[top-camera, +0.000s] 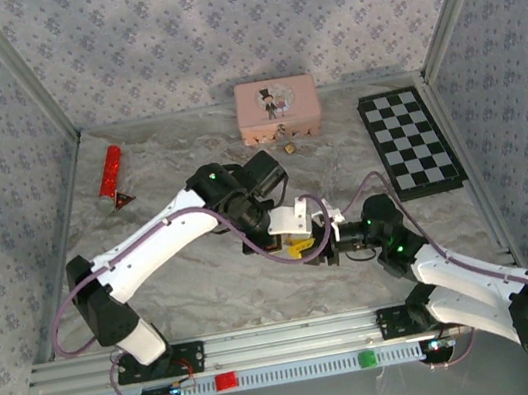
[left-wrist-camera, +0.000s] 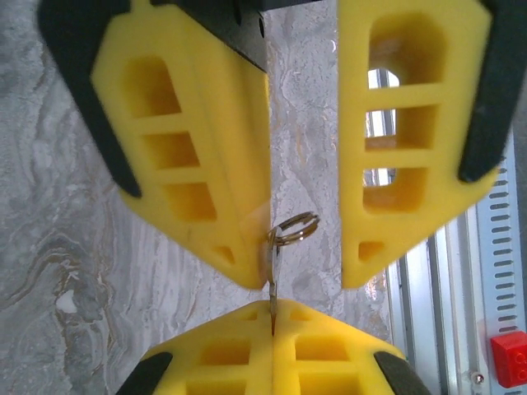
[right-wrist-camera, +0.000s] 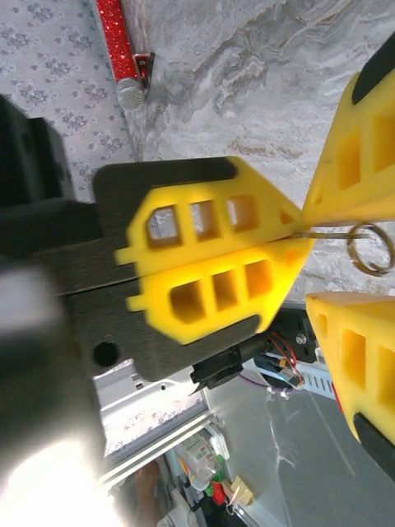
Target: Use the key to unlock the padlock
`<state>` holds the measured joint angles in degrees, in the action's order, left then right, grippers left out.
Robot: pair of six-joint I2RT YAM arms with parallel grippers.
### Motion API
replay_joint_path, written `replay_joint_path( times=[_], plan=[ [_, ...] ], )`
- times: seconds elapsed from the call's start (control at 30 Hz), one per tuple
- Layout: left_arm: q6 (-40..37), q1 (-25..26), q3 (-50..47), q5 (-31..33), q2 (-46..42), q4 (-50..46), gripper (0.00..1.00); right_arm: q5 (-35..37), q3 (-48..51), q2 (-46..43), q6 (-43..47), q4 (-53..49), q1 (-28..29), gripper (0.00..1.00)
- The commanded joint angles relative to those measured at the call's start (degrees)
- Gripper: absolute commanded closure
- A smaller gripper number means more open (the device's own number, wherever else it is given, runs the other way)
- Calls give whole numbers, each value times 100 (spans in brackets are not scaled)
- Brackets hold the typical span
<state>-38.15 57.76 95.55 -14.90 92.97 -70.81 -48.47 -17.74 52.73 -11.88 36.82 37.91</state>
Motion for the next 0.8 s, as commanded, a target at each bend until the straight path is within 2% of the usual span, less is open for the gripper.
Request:
replay_joint_path(
  times=[0.0,0.23,0.47,0.77],
  plan=[
    [-131,34,35,58,-269,-50,100,16,-107,-20,177,-160,19,72],
    [-114,34,26,66,-236,-54,100,-66,-158,-83,81,-85,15,80],
    [-96,34,19,67,-161,-74,100,55,-133,-232,89,-133,23,74],
    [-98,43,6,-57,-125,-108,100,100,-134,-198,113,-137,32,80]
  ],
)
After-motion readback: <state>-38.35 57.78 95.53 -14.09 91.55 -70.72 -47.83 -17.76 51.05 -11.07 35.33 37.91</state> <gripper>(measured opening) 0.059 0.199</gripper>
